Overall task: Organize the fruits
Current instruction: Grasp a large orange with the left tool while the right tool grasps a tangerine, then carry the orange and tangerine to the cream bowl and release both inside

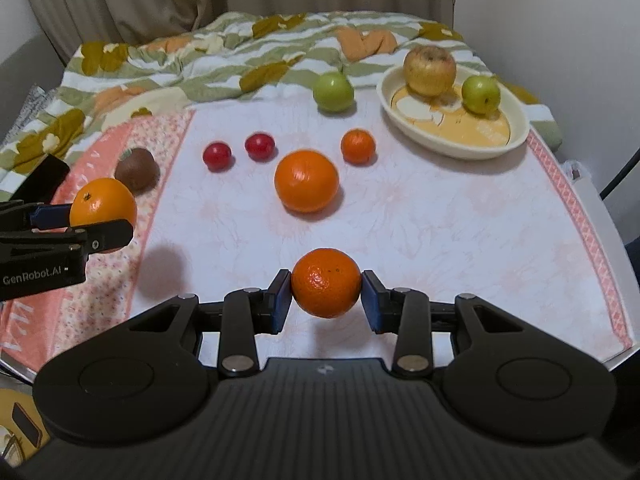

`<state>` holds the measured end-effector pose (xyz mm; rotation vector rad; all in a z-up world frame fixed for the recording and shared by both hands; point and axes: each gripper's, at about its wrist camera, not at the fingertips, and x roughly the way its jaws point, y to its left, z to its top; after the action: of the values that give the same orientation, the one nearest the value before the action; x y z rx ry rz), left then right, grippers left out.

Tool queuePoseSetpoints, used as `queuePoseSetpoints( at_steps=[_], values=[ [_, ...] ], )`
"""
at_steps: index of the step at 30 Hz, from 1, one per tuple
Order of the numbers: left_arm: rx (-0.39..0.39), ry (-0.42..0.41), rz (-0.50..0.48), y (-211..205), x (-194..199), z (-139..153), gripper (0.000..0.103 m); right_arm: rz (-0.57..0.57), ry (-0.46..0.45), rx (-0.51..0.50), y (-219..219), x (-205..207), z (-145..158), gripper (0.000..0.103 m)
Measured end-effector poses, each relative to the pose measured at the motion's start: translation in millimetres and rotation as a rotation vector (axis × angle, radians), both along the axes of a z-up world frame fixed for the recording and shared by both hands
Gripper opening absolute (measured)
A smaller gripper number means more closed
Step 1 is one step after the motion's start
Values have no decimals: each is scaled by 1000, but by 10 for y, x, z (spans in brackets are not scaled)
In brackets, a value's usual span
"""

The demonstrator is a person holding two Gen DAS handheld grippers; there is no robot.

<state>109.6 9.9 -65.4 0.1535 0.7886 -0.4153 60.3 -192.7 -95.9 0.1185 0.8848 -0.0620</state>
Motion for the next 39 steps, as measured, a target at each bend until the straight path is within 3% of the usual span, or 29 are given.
queuePoseSetpoints(
  at_steps=[13, 20, 28, 39],
  values=[
    [-42, -100, 118, -765, -272, 461, 64, 103, -99, -2, -875, 37, 400, 53],
    [-46, -133, 168, -1333, -246, 545, 64, 162, -122, -12, -1516, 216, 497, 53],
    [-56, -121, 187, -1938, 18, 503, 64, 213, -115, -39, -2100, 582, 514, 53],
    [-22, -60, 99, -2504, 775, 201, 64, 134, -84, -30, -2559, 1106, 319, 53]
  ],
)
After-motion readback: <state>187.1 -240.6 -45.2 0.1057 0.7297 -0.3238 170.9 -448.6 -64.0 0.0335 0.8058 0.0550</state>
